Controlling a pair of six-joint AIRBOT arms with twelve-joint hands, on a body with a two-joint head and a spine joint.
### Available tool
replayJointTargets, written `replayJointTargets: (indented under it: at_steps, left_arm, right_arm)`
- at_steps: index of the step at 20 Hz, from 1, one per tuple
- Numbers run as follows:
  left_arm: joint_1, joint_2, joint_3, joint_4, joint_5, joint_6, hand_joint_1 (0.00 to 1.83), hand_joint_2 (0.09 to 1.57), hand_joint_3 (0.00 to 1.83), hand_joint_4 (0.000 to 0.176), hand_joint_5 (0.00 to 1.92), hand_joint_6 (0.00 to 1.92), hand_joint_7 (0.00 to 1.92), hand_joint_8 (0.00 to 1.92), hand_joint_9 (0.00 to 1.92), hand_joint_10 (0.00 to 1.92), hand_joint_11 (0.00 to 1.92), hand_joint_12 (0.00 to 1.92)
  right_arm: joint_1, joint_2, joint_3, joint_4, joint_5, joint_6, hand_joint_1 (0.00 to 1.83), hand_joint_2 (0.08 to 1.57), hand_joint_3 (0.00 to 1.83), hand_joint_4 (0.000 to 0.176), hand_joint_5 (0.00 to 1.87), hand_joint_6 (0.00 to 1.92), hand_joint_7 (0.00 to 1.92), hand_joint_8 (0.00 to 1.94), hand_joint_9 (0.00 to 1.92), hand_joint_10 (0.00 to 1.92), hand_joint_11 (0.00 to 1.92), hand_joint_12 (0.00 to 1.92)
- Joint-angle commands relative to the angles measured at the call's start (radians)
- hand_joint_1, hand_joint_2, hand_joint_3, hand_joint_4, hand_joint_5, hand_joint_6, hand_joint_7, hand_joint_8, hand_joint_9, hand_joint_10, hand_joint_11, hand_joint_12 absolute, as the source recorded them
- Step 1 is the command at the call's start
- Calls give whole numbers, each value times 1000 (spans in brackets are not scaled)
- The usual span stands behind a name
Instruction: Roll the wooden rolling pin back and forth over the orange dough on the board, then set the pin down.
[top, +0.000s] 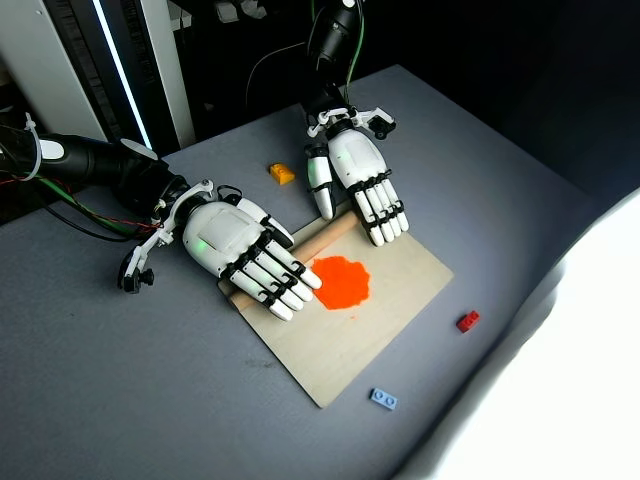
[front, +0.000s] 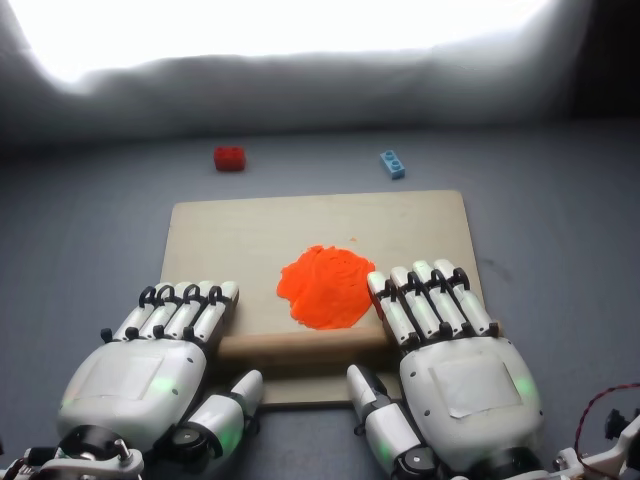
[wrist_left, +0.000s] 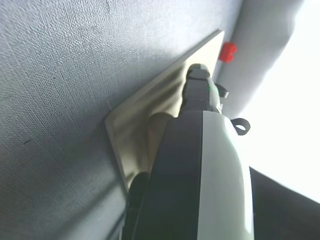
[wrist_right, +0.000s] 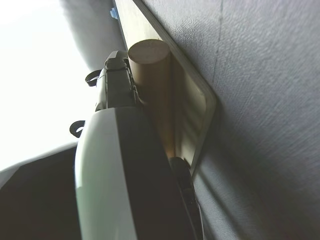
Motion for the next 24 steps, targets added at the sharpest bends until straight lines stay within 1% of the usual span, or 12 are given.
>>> replayJointTargets:
  at_steps: [1,3,5,13,15,18,20,24]
  left_arm:
    - [-6,-4,6,54,-91,-1,0,1546,24,0,0,0,5,2,0,0,0,0]
    - [-7,-12,13,54,-91,-4,0,1549,24,0,0,0,0,0,0,0,0,0]
    - [-9,-16,21,54,-89,-6,0,1550,23,0,0,0,2,1,0,0,0,0]
    - [-37,-27,54,52,-62,-13,0,1550,20,0,0,0,0,0,0,0,0,0]
    - [-43,-28,57,47,-61,-13,0,1554,19,0,0,0,6,2,0,0,0,0]
    - [-46,-29,61,44,-57,-13,0,1552,17,0,0,0,11,4,0,0,0,0]
    - [-51,-29,66,44,-48,-13,0,1553,17,0,0,0,1,0,0,0,0,0]
    - [-63,-31,73,44,-34,-6,0,1557,16,0,0,0,0,0,0,0,0,0]
  right_arm:
    - [-4,0,3,-39,-45,-3,0,1571,38,0,124,0,105,0,72,1,0,85]
    - [-4,0,4,-39,-43,-3,0,1571,43,0,138,4,121,3,87,6,0,119]
    - [-3,-1,5,-39,-41,-3,0,1571,49,0,125,2,112,1,78,1,0,95]
    - [7,-1,31,-37,-21,3,0,1571,46,0,133,0,117,0,83,1,0,123]
    - [10,0,38,-37,-18,3,0,1571,45,0,137,1,125,1,92,2,0,174]
    - [15,0,50,-37,-10,3,0,1571,39,0,121,0,115,1,80,1,0,144]
    - [17,1,56,-37,-5,3,0,1571,42,0,115,0,103,1,67,1,0,82]
    - [16,7,63,-37,7,3,0,1571,43,0,139,7,124,4,87,5,0,122]
